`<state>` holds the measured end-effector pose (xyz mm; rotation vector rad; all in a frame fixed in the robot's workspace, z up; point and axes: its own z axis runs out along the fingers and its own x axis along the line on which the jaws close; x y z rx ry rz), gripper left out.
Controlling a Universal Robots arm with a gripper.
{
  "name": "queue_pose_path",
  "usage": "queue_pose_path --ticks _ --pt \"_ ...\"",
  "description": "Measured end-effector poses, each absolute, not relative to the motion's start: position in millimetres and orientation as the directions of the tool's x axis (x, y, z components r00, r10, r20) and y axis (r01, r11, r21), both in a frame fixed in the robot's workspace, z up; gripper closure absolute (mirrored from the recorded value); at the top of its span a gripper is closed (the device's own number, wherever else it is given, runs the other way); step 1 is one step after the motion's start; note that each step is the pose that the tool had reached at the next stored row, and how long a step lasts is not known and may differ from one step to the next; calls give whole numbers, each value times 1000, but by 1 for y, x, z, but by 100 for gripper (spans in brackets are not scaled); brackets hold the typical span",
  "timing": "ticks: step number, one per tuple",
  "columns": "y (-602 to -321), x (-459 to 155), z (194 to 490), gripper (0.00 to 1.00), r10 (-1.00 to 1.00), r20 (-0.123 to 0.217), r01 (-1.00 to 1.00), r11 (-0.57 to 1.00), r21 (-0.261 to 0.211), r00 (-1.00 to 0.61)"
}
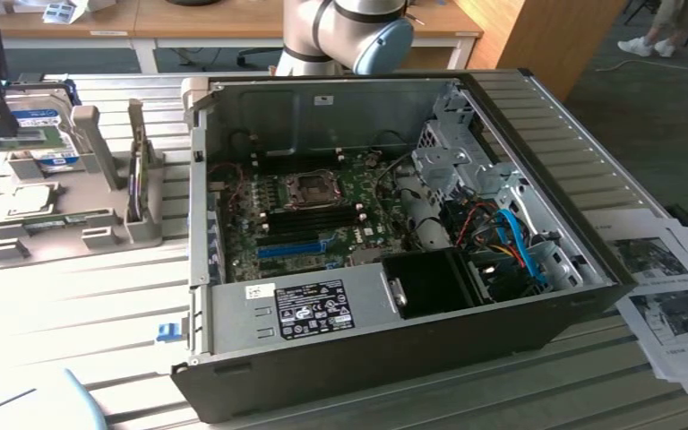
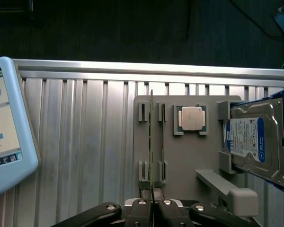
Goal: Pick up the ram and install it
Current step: 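Pick up the ram and move it above insertion slot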
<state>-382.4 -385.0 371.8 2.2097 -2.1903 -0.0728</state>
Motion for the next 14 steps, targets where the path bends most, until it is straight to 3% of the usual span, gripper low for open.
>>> queue_pose_path --ticks 14 --pt "-385 -366 372 89 -1000 -13 -999 -9 54 8"
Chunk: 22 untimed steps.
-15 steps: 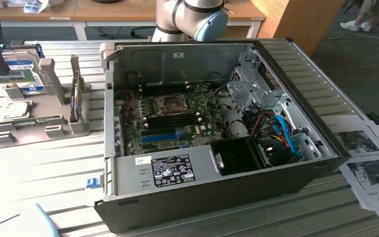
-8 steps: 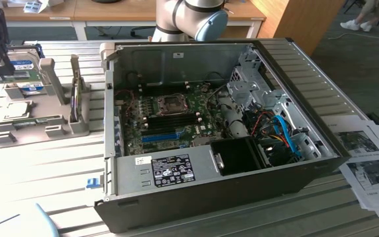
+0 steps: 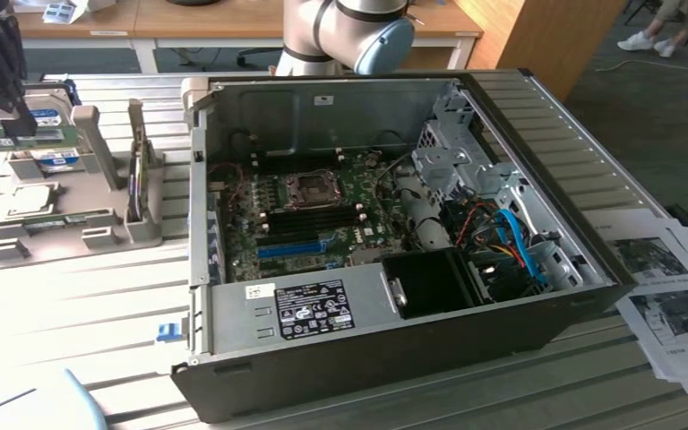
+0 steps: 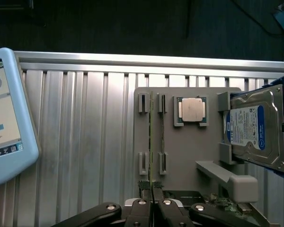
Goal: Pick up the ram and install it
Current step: 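Pick up the ram and move it above insertion slot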
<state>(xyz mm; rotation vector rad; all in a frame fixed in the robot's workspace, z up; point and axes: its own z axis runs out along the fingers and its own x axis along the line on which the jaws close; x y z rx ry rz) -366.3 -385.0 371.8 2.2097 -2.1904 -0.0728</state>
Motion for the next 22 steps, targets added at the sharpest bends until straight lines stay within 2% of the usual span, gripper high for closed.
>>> queue_pose_path --ticks 22 --pt "-385 -333 372 89 -1000 -13 -999 -9 54 8"
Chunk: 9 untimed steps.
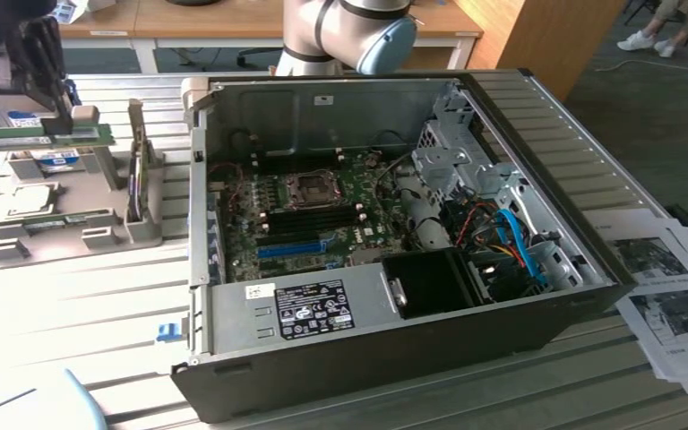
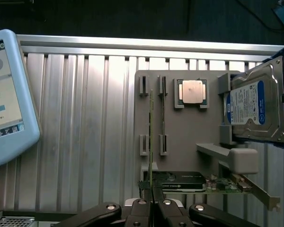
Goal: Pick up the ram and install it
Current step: 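Pick up the ram and move it above insertion slot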
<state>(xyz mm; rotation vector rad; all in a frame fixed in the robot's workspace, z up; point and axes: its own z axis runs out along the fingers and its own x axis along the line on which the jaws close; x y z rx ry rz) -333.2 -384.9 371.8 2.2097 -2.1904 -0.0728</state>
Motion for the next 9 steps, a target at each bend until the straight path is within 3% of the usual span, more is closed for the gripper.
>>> queue_pose_path --ticks 9 --pt "-385 -325 372 89 -1000 -13 -999 -9 54 9"
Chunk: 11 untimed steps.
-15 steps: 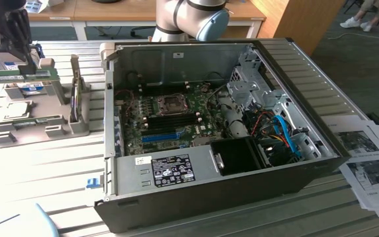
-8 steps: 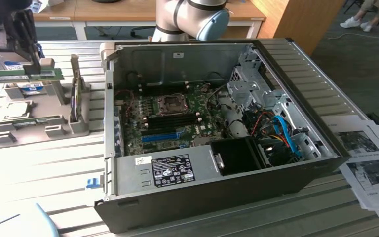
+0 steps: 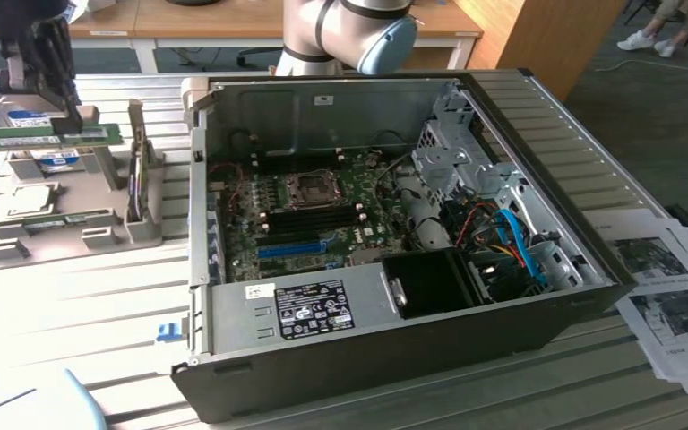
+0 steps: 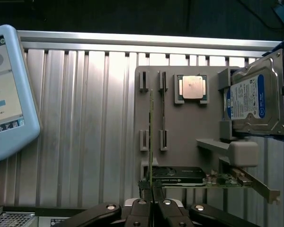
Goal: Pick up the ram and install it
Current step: 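Pick up the ram and move it above insertion slot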
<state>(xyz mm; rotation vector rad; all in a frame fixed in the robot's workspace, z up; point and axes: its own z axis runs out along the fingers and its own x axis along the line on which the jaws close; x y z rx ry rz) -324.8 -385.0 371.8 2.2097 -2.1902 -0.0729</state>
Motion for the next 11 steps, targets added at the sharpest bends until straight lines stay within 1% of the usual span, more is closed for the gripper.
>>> queue_pose_path --ticks 11 --pt "-385 -314 372 89 -1000 -13 -999 -9 54 8"
